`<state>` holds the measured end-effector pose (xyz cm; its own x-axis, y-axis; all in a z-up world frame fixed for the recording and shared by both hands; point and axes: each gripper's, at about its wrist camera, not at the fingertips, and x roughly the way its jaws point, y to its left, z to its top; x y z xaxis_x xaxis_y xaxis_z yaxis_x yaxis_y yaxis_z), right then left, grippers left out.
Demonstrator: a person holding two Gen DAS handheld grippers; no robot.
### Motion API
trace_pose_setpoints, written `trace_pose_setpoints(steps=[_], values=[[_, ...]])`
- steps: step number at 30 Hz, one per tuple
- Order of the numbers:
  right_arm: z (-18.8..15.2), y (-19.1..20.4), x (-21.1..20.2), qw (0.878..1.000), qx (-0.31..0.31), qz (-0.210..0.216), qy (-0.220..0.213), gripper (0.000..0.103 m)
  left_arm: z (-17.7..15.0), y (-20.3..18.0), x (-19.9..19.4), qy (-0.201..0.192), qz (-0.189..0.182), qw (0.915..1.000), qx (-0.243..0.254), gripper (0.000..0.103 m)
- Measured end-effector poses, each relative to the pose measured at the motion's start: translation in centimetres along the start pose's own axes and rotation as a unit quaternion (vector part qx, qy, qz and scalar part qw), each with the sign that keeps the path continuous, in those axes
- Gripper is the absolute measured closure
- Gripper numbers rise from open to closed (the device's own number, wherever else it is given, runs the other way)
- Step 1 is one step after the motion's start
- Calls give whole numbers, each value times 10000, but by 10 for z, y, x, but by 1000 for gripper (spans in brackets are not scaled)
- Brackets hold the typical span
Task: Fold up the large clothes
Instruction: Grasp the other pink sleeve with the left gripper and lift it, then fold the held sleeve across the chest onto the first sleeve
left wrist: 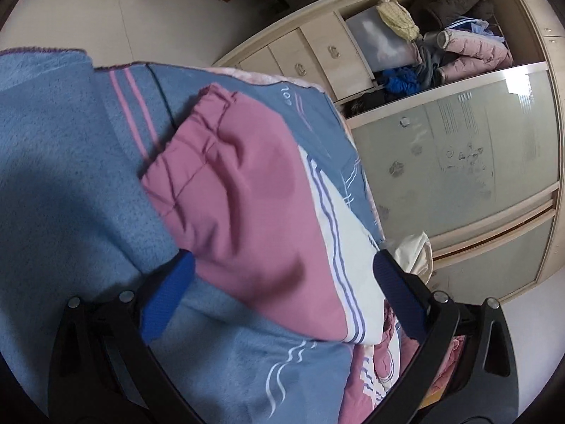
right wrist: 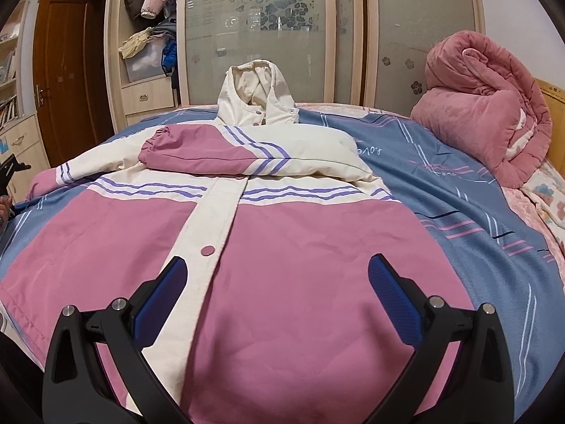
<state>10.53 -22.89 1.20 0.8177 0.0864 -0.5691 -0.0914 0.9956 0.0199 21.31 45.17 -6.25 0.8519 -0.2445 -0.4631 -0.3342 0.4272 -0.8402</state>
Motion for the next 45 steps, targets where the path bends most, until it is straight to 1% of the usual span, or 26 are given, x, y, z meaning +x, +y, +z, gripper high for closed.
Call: trace_pose_setpoints(steps=[2, 5, 8, 10, 11, 12, 13, 16, 18, 21, 25, 28, 29, 30, 31, 32, 33, 35, 36, 38, 40, 41, 42, 43, 44, 45], values=[[0, 2, 1, 10000, -43, 20, 11, 1, 2, 1, 2, 30, 7, 10000, 5, 2], [0, 6, 2, 10000, -76, 46, 31, 1, 7, 9, 5, 9, 41, 9997, -226, 2], [-1, 9, 4, 9999, -118, 53, 54, 1, 12, 6, 13, -39, 250, 9994, -246, 4], [-2, 10, 6, 9998, -148, 37, 99, 1, 14, 2, 20, -135, 560, 9982, -181, 45], [-2, 10, 7, 9998, -144, 38, 109, 1, 15, 3, 24, -108, 675, 9974, -216, 84], [-2, 9, 8, 9998, -135, 41, 117, 1, 15, 5, 28, -46, 681, 9971, -324, 88], [-2, 9, 8, 9999, -125, 45, 112, 1, 16, 3, 28, -128, 698, 9971, -262, 90], [0, 8, 7, 9999, -91, 62, 91, 1, 14, -26, 22, -474, 1006, 9926, 478, 94], [0, 7, 7, 9999, -69, 85, 90, 1, 12, -55, 18, -763, 1182, 9841, 1088, 97], [1, 5, 6, 9999, -38, 122, 73, 1, 4, -103, 13, -1099, 1397, 9666, 1846, 98], [4, -1, 1, 9998, 102, 194, 26, 1, -11, -173, 19, -1362, 1557, 9428, 2612, 98], [4, -4, -2, 9995, 187, 242, -6, 1, -28, -237, 39, -1461, 1596, 9265, 3080, 98], [5, -5, -2, 9994, 223, 253, -12, 1, -37, -257, 46, -1471, 1594, 9197, 3272, 98], [5, -7, -2, 9993, 263, 256, -14, 1, -52, -284, 56, -1481, 1583, 9090, 3560, 98], [5, -10, -2, 9991, 322, 267, -10, 1, -73, -315, 67, -1463, 1547, 8933, 3958, 98], [6, -12, -1, 9989, 373, 277, -9, 1, -88, -333, 74, -1461, 1525, 8824, 4204, 98], [6, -15, 0, 9986, 442, 278, -16, 1, -116, -360, 86, -1436, 1452, 8648, 4588, 98], [8, -22, 0, 9982, 535, 275, -29, 1, -173, -402, 110, -1187, 1151, 8404, 5162, 98], [9, -25, 0, 9980, 576, 270, -45, 1, -196, -413, 119, -1058, 1027, 8329, 5333, 98], [10, -35, -1, 9972, 703, 256, -82, 1, -255, -434, 143, -728, 815, 8122, 5730, 98], [11, -44, -2, 9957, 879, 281, -87, 1, -315, -439, 170, -398, 683, 7928, 6043, 96], [11, -49, -2, 9948, 976, 296, -80, 1, -350, -436, 188, -162, 645, 7844, 6167, 91], [11, -55, -3, 9937, 1071, 305, -83, 1, -367, -430, 199, 9, 617, 7832, 6187, 85], [11, -57, -4, 9933, 1109, 296, -89, 1, -387, -421, 216, 252, 648, 7835, 6175, 76], [11, -60, -4, 9930, 1141, 279, -88, 1, -410, -407, 238, 608, 798, 7820, 6152, 35], [11, -61, -4, 9929, 1152, 276, -84, 1, -421, -395, 248, 759, 978, 7781, 6158, 2]])
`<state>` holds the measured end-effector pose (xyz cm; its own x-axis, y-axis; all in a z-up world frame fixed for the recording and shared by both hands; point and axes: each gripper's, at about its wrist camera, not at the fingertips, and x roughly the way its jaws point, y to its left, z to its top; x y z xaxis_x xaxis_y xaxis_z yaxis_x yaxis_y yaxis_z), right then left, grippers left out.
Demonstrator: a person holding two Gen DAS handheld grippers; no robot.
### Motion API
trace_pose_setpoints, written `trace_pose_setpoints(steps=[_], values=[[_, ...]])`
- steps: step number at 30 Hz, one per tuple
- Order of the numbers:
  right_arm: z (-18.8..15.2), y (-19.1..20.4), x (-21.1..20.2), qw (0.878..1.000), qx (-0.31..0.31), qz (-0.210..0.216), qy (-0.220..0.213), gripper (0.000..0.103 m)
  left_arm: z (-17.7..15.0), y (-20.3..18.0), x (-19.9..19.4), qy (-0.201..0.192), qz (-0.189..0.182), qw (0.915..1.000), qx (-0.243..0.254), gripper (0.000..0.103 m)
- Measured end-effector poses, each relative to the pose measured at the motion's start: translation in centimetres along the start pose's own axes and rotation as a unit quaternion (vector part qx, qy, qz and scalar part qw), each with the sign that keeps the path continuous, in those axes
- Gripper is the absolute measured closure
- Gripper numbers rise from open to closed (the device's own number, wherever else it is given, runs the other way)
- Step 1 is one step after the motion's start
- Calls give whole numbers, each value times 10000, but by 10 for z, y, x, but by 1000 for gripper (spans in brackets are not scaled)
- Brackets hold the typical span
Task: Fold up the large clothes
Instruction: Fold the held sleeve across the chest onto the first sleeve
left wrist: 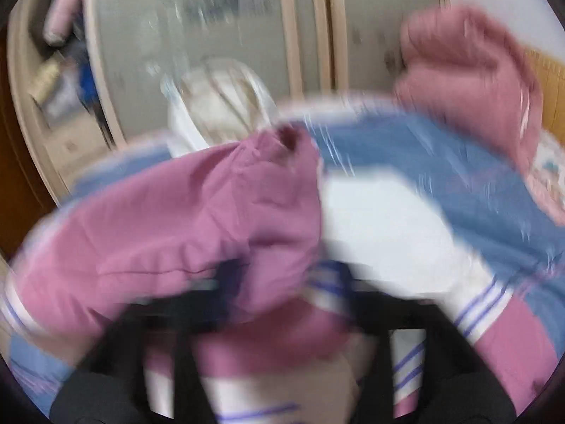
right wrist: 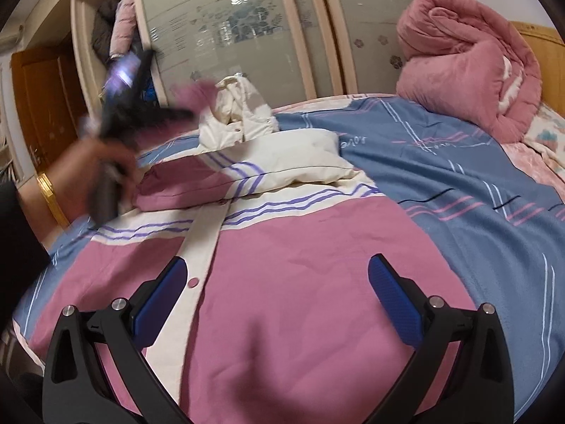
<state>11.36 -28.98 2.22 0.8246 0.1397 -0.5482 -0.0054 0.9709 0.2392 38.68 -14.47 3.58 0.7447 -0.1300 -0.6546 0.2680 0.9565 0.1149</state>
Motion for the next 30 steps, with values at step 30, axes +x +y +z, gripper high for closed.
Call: trace_pose_setpoints(steps=[30], values=[[-19, 12, -6, 9994, -342, 14, 63, 1, -215, 75, -221, -648, 335, 9909, -1127, 2]])
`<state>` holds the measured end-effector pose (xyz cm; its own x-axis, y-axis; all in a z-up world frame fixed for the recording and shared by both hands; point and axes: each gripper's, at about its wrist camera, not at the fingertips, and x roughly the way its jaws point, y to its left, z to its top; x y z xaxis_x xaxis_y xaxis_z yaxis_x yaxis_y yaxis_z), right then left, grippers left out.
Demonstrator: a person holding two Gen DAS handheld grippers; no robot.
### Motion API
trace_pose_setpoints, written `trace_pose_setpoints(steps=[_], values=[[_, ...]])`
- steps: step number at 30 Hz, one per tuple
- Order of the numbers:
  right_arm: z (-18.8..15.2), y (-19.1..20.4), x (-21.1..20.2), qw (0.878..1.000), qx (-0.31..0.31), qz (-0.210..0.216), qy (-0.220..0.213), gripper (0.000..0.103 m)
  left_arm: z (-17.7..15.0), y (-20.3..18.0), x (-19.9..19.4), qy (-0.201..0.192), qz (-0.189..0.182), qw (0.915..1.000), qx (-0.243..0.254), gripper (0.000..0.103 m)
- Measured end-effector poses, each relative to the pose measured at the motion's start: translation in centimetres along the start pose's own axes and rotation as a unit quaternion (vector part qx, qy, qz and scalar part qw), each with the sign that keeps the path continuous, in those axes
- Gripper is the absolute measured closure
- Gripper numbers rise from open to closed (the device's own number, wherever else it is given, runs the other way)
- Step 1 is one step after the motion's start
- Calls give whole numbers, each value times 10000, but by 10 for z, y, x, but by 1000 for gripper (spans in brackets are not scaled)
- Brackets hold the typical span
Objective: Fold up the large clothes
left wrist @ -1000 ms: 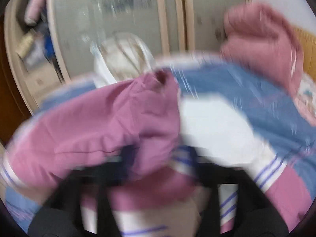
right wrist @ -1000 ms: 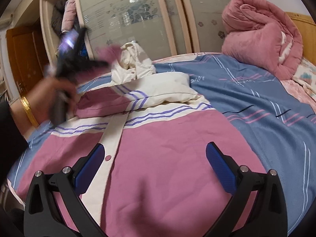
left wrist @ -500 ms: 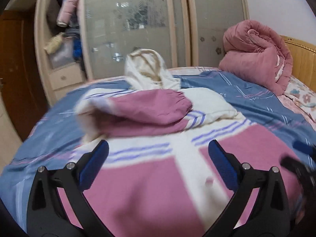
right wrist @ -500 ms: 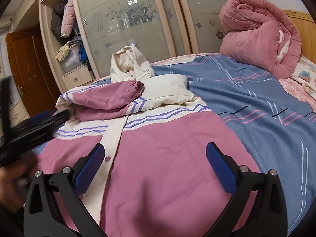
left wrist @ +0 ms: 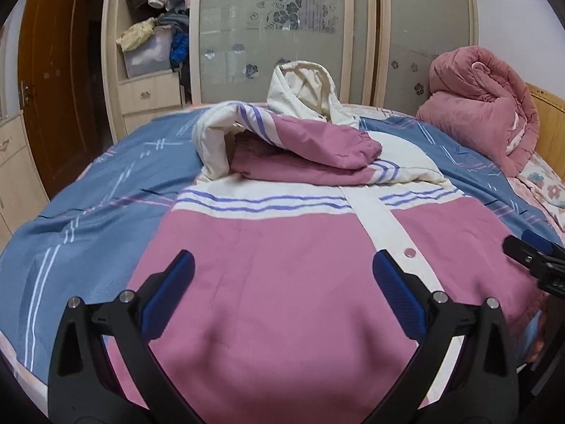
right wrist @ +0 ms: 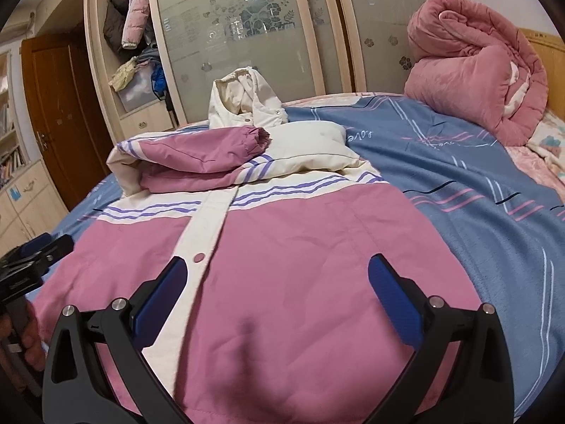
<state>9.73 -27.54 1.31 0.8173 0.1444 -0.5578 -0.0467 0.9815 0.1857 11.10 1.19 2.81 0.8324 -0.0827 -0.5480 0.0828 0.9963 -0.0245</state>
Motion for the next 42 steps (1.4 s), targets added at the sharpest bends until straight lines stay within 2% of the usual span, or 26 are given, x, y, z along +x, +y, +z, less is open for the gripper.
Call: trace_pose_setpoints(steps=[3, 7, 14, 23, 32, 42], values=[[-1, 4, 2, 9999, -91, -50, -20, 1, 0, -6, -2, 67, -98, 9999, 74, 2], [-2, 11, 3, 9997, -238, -98, -50, 1, 0, -12, -9, -16, -54, 9997, 249, 2], [0, 13, -1, 9991, -347, -157, -173, 1, 4, -2, -19, -71, -81, 9999, 23, 2], [1, 15, -4, 9990, -373, -117, -207, 1, 1, -4, -19, -217, -32, 9997, 106, 2], [0, 12, -2, 9994, -247, -139, -195, 1, -1, -6, -8, -156, -39, 9998, 98, 2], [-4, 12, -4, 9977, -448, -328, -382, 1, 2, -12, -20, -345, -181, 9991, 146, 2]])
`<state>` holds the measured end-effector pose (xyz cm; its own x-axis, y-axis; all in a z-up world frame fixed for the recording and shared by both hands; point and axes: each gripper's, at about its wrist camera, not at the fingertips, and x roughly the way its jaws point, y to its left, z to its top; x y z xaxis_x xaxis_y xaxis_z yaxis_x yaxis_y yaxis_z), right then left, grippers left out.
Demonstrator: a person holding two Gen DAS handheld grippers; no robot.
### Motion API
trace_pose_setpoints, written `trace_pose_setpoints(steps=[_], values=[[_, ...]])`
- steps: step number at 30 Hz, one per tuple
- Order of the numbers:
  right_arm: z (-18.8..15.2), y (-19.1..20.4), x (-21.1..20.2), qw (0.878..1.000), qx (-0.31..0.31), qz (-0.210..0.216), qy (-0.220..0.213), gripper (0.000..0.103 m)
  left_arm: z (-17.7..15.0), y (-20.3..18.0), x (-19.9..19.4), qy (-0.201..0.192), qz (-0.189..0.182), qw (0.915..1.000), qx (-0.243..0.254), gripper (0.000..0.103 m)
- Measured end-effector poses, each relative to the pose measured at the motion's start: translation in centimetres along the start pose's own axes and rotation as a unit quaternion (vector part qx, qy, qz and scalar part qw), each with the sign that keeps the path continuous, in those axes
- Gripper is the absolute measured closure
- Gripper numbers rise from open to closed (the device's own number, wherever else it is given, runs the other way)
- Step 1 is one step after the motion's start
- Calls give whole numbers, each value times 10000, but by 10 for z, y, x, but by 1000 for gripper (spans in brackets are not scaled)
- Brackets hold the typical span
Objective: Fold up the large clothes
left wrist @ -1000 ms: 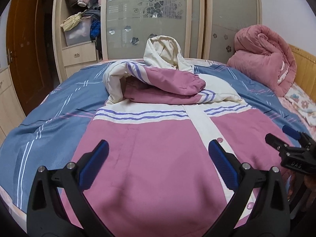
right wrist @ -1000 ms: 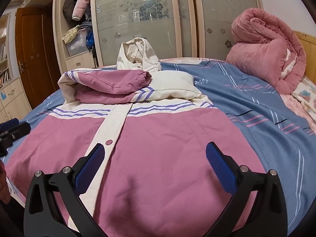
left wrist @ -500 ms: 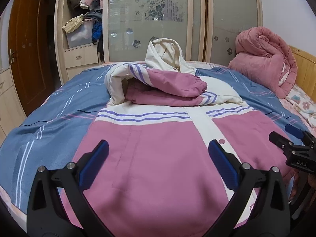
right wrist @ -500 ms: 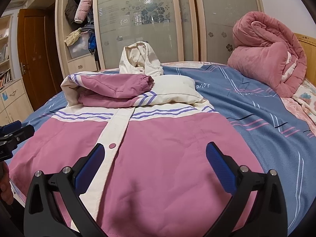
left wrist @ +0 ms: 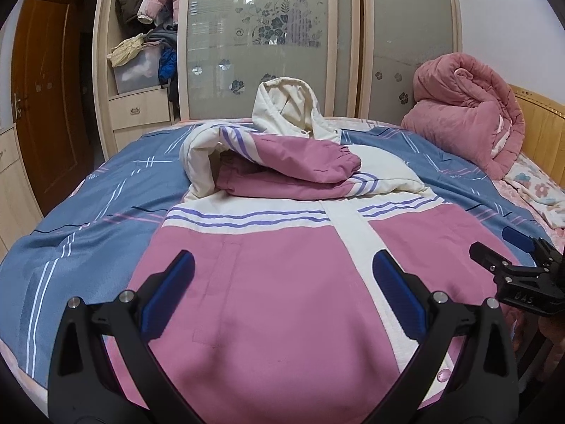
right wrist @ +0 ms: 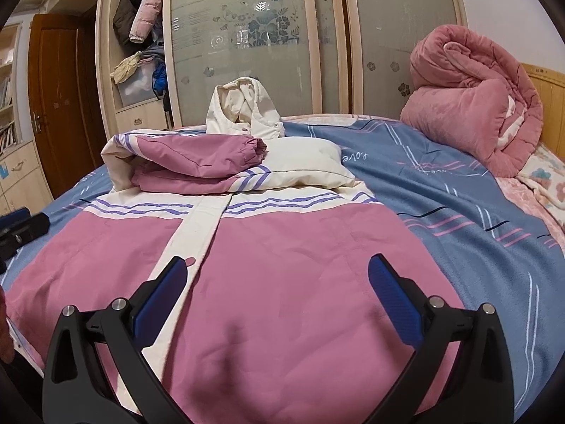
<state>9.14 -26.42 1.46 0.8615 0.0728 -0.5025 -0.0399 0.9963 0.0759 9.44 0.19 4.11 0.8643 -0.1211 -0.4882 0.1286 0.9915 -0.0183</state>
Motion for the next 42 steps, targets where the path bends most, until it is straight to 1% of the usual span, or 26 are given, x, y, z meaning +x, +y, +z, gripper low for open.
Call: trace_pose_setpoints(steps=[2, 5, 9, 11, 13, 16, 21, 23, 26, 27, 29, 30, 31, 32, 36, 37, 38, 40, 41, 42], values=[[0, -2, 0, 10000, 30, -54, -10, 1, -2, 1, 1, 19, -18, 10000, -80, 2], [2, -1, 2, 9999, 122, -29, 105, 1, -3, 1, 4, 85, -35, 9999, -109, 2], [13, 7, -1, 9998, 124, -8, 145, 1, 0, 3, -1, -54, -7, 9999, -123, 2], [22, 14, -4, 9998, 105, 73, 167, 1, 1, 4, -3, -90, -14, 9999, -141, 2], [32, 19, -3, 9993, 95, 215, 276, 1, 2, 8, -3, -96, -43, 9997, -229, 2], [54, 22, 5, 9976, 265, 465, 439, 1, 2, 14, -2, -41, -46, 9994, -330, 2], [98, 19, 42, 9909, 767, 925, 610, 1, 2, 25, 2, 15, 49, 9989, -461, 2], [116, 19, 69, 9859, 1005, 1132, 718, 1, 2, 30, 5, 45, 80, 9985, -535, 2], [134, 25, 122, 9749, 1377, 1362, 1099, 2, 3, 39, 10, 101, 127, 9975, -684, 2], [139, 27, 141, 9711, 1478, 1415, 1231, 8, 3, 40, 12, 101, 139, 9973, -711, 2], [144, 28, 169, 9660, 1659, 1419, 1383, 16, 4, 41, 15, 114, 180, 9972, -717, 2], [147, 26, 188, 9622, 1850, 1365, 1463, 19, 5, 42, 16, 111, 218, 9972, -700, 2], [148, 23, 200, 9591, 1974, 1340, 1526, 19, 6, 43, 16, 91, 234, 9973, -690, 2], [148, 22, 215, 9541, 2131, 1338, 1626, 21, 7, 44, 16, 74, 251, 9974, -674, 2], [148, 20, 256, 9432, 2443, 1260, 1867, 32, 13, 49, 16, -83, 368, 9973, -632, 2], [147, 19, 263, 9408, 2503, 1239, 1920, 33, 15, 50, 17, -96, 384, 9973, -617, 2], [145, 18, 273, 9369, 2597, 1197, 2010, 33, 17, 51, 17, -103, 391, 9973, -606, 2], [140, 17, 287, 9279, 2805, 1190, 2149, 38, 20, 51, 19, -140, 416, 9972, -599, 2], [139, 19, 292, 9262, 2857, 1168, 2165, 43, 21, 52, 20, -141, 435, 9971, -616, 2], [140, 22, 293, 9297, 2813, 1080, 2121, 64, 22, 52, 21, -132, 420, 9970, -635, 2]])
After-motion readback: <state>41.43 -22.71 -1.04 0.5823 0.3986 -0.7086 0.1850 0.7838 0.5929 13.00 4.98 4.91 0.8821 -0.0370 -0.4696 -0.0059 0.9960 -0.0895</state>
